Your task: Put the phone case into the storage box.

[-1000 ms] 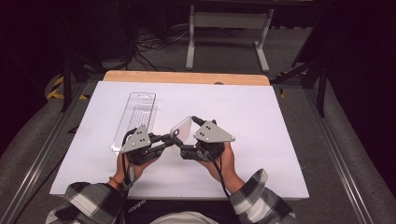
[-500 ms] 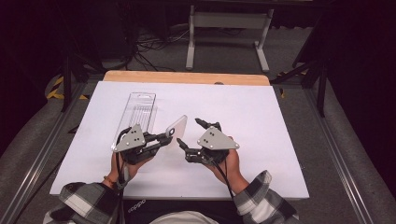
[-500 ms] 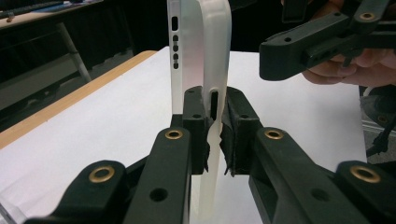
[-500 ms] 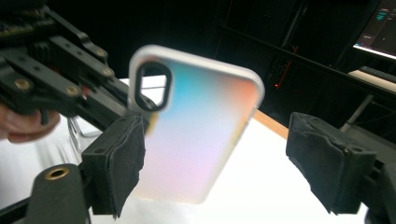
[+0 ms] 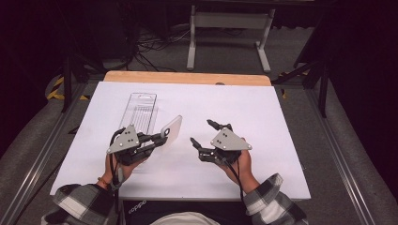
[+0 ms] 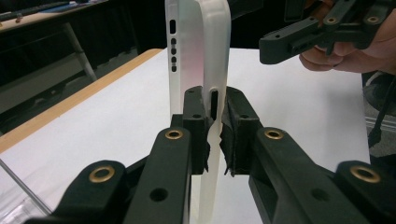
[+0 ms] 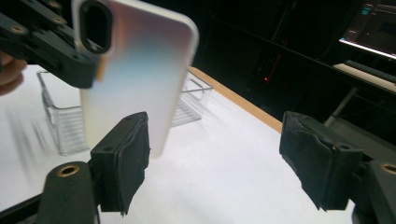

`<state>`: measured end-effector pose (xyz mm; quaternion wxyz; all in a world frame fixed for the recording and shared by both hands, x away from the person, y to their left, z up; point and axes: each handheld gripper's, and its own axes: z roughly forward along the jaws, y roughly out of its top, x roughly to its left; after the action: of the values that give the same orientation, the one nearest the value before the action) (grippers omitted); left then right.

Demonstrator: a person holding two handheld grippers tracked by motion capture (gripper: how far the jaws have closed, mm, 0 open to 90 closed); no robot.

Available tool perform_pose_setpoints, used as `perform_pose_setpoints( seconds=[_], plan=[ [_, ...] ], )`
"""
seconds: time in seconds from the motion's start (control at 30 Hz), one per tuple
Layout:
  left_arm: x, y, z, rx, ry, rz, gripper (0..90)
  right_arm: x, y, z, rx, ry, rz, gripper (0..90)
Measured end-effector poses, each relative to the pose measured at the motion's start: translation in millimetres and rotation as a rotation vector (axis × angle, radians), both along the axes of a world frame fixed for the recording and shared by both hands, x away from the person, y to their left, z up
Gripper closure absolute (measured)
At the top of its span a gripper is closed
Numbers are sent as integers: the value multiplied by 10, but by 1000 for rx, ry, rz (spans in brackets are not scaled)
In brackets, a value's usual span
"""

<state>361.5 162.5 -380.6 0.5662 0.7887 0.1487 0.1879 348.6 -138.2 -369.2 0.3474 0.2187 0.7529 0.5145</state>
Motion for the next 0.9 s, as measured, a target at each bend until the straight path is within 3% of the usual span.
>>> perform_pose_setpoints(
  seconds=[0.5, 0.9],
  plan=[
    [7, 84, 51, -14, -20, 15, 815, 57, -288, -114, -24, 13, -67, 246],
    [8, 131, 84, -24, -28, 24, 816, 36, -449, -213, -59, 33, -86, 243]
  ],
)
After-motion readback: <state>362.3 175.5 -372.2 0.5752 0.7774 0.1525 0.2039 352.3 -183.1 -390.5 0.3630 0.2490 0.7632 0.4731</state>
